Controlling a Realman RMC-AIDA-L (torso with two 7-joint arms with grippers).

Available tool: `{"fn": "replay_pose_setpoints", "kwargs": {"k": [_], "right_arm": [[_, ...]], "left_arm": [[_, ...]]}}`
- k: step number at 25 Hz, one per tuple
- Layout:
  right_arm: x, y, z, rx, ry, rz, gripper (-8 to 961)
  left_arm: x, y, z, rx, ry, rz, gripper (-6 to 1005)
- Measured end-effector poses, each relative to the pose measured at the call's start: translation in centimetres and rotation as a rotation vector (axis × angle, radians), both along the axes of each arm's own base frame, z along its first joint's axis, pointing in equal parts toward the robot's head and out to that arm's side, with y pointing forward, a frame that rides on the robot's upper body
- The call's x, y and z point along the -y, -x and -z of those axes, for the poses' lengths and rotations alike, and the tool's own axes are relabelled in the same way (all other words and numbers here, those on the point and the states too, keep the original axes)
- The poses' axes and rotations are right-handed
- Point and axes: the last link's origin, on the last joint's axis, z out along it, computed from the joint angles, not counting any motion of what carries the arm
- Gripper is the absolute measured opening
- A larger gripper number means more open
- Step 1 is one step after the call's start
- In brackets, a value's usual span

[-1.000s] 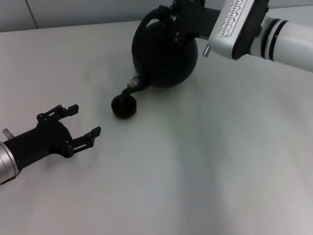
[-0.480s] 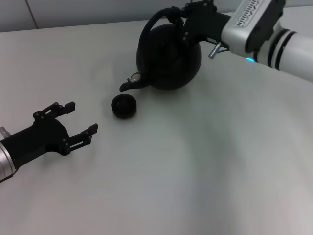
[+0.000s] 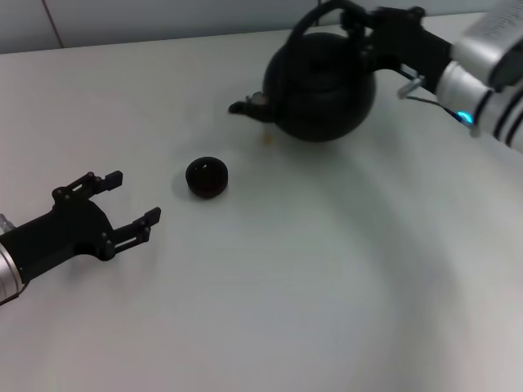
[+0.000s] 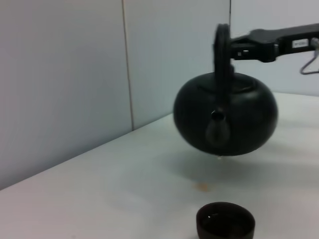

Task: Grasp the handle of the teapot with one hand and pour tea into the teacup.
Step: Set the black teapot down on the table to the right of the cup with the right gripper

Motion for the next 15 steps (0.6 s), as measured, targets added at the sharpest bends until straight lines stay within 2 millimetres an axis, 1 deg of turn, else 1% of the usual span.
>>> {"fn": "replay_pose_setpoints", "kwargs": {"k": [1,4,5,6,9,10,15], "right_arm": [[0.0,0.0,0.0,0.0,0.0,0.0,87],[0.8,-1.4,-0.2,-0.038,-0.019,0.044,87],[1.2,-2.2,-0.2,-0.055,-0.023,0.068,87],[1.2,-2.2,-0.2,-0.055,-0.023,0.068,87],[1.7,-3.1,-0.1,-0.075,-0.025,0.099,86],[2.0,-3.6,-0.1,-0.08,-0.034,0.118,85],[2.4,-4.5,-0.1,-0.09,-0.052,0.14,85]], "left_arm": [[0.0,0.0,0.0,0.0,0.0,0.0,814],[0.0,0.1,-0.3,0.007,-0.024,-0.001,814],[0.0,0.1,-0.4,0.013,-0.034,0.0,814],[0.0,0.1,-0.4,0.013,-0.034,0.0,814],[0.0,0.1,-0.5,0.021,-0.036,-0.001,814],[0.0,0.1,-0.6,0.023,-0.038,-0.002,814],[0.1,0.1,-0.6,0.031,-0.04,-0.006,815]]}}
